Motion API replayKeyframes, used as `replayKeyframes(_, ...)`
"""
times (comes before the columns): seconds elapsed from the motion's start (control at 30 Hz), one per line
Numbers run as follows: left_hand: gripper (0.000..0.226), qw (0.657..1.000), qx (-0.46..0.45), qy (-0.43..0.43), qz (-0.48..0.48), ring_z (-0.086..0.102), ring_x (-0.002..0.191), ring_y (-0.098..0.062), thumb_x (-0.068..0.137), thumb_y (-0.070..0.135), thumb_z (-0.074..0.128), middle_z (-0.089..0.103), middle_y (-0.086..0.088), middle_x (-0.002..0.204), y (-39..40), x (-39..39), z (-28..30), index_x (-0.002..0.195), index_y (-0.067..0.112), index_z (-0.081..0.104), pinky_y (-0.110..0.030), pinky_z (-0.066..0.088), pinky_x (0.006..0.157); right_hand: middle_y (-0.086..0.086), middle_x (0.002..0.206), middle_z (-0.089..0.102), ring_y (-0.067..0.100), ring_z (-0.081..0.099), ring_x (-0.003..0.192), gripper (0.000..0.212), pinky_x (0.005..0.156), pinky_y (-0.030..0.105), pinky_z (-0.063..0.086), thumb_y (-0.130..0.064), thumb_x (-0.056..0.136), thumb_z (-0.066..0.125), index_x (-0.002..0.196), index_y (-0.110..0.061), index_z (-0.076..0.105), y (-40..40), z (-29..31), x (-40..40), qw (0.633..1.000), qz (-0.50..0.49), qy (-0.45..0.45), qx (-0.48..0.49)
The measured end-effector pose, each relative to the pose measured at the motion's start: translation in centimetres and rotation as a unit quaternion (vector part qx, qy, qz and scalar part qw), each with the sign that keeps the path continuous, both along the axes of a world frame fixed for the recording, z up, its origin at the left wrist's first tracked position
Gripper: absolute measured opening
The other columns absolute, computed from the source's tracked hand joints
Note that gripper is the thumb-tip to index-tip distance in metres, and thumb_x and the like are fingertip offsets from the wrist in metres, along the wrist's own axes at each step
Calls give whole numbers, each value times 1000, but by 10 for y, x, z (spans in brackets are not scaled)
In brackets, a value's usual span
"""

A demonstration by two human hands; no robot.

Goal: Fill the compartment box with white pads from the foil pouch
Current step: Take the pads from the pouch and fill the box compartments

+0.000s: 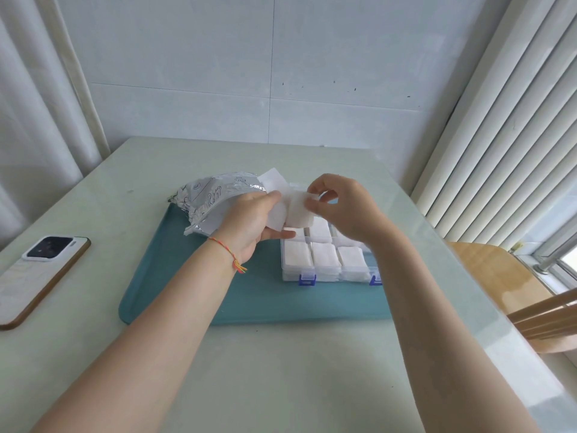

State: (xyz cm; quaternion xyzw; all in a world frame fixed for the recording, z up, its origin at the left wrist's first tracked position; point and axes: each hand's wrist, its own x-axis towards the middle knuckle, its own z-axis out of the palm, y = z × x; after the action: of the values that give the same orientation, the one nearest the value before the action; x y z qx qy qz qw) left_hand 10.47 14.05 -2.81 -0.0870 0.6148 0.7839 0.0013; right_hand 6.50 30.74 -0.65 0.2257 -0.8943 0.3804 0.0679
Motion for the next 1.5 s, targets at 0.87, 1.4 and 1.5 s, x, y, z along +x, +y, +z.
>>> replayKeyframes(0.87,27,987,14,33,-154,73,80,-28,95,-10,45,73,-9,97,4,6,-3,106,6,64,-30,58,60,-4,76,58,9,50,65,22,59,22,39,-34,85,72,100,-22,62,-2,4,4,997,-39,-45,-43)
replayKeyframes(1.4,23,980,-37,41,-191,71,75,-27,100,-3,42,73,-14,94,4,7,-3,112,2,61,-29,57,62,-4,75,67,2,54,57,7,54,13,41,-17,87,72,82,-15,68,-3,2,1,973,-64,-111,-192)
replayKeyframes(1.5,24,977,-54,32,-202,70,75,-29,102,1,41,72,-16,94,4,8,-4,117,0,60,-30,57,63,-5,74,65,3,53,59,6,54,13,40,-17,88,70,83,-14,68,-4,1,1,973,-66,-114,-191)
